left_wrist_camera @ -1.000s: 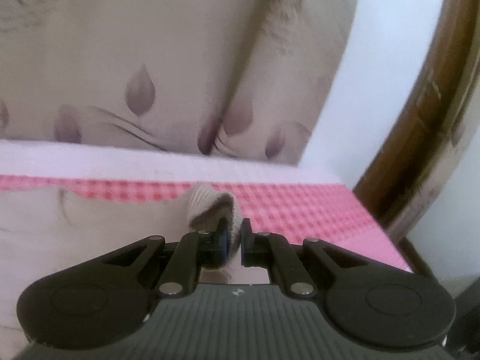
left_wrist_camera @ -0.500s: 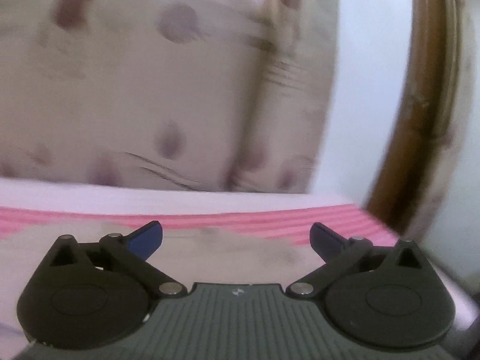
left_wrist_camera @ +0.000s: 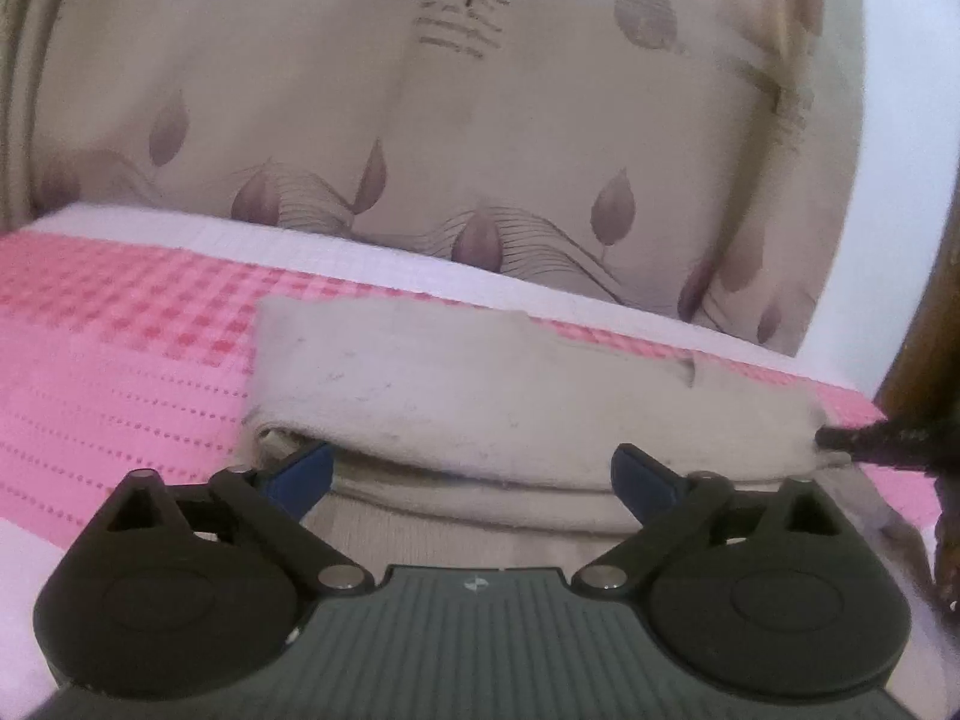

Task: Fold small clothes

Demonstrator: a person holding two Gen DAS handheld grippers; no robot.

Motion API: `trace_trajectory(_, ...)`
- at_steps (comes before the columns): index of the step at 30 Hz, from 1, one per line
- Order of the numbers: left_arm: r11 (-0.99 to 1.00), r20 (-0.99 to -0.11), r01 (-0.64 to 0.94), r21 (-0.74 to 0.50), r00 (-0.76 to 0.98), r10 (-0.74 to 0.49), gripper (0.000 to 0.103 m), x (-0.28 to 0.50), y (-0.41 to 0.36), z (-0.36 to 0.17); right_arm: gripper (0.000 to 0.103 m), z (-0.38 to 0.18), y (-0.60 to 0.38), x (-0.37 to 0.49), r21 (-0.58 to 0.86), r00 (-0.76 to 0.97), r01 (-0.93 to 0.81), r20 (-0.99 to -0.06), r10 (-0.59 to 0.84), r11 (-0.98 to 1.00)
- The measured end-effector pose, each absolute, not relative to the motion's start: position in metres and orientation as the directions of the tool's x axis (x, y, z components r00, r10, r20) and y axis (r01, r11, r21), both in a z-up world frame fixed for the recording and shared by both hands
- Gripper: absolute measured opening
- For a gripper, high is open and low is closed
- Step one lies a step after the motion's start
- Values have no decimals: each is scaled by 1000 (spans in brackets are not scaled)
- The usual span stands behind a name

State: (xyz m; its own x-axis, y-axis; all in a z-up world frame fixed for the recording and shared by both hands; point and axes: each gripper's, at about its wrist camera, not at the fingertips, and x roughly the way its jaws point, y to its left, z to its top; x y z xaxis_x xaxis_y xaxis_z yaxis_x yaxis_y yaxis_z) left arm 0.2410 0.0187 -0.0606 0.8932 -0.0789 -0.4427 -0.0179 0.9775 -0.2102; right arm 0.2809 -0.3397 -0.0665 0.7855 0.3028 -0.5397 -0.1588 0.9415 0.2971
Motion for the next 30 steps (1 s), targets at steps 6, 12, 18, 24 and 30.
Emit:
trace_trajectory(6, 951, -455, -119, -285, 890, -25, 103, 238, 36, -61, 10, -53, -343, 263, 313, 838, -156, -459, 294, 937)
trace_trajectory(12, 911, -459, -173, -375, 888, -21, 103, 240, 51, -62, 9, -63, -365, 238, 336, 843, -87, -477, 249, 938)
trace_trajectory(18, 920, -453, -228, -319, 889, 63, 102, 234, 46, -57, 10, -78, -369, 248, 367, 812, -50, -527, 252, 929)
trace_trajectory(24, 856, -501, -392, -338, 844, 190, 100, 233, 62, -62, 13, -83, -365, 250, 352, 817, -26, -532, 223, 936)
trace_trajectory(30, 883, -552, -430, -187, 790, 268, 95, 241, 50, -57, 17, -77, -346, 246, 232, 829, -49, -534, 169, 972)
